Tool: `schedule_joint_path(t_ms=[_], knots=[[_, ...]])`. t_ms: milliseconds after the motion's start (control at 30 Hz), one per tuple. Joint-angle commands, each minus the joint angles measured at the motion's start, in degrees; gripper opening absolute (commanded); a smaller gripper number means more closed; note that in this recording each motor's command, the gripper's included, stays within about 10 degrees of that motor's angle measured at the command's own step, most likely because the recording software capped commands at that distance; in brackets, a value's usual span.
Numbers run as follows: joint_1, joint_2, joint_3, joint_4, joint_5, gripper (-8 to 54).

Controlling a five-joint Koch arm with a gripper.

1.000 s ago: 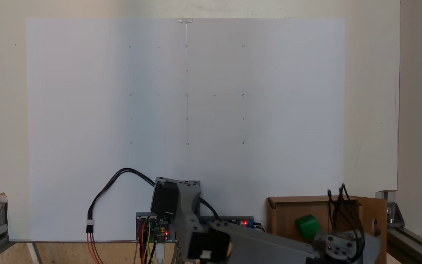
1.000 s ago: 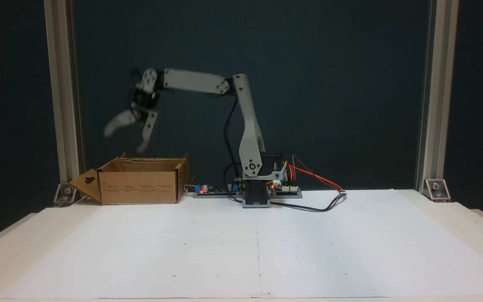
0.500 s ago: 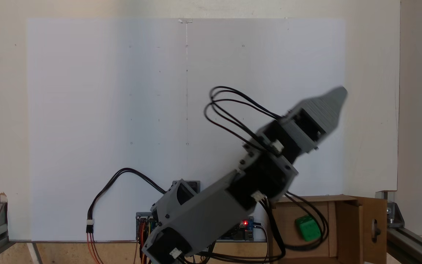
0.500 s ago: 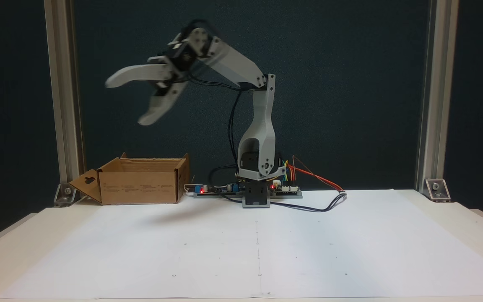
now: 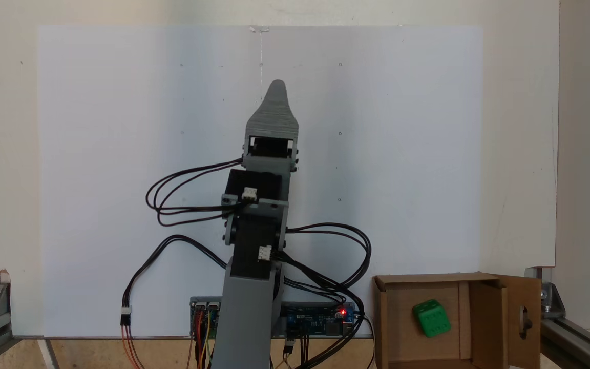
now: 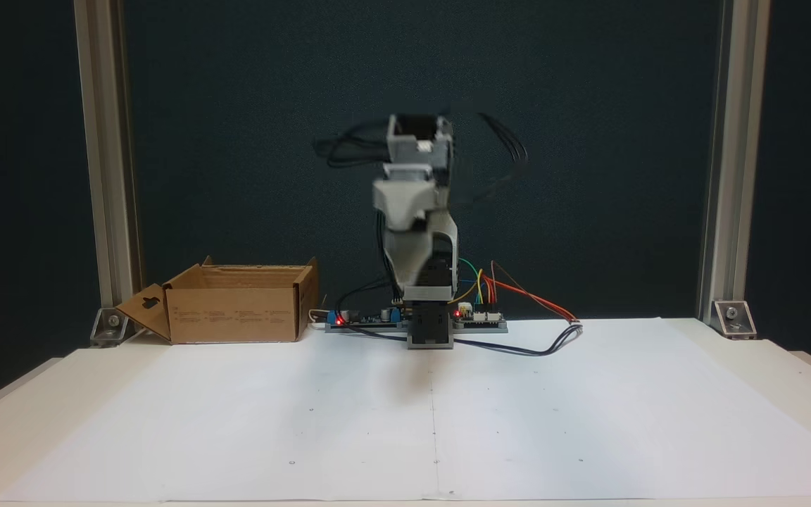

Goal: Grasp a green dice and put it in the bin.

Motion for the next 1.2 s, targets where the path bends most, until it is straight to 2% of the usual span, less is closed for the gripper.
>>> schedule_joint_path(t_ms=[0, 367, 533, 1167], knots=[[-1.4, 4.0, 1.6, -9.4, 2.7, 44.2], [-2.7, 15.6, 28.2, -37.4, 2.9, 43.9], [-2.7, 15.8, 36.0, -49.6, 2.9, 43.8], [-2.4, 15.8, 50.4, -94.6, 2.5, 43.3]])
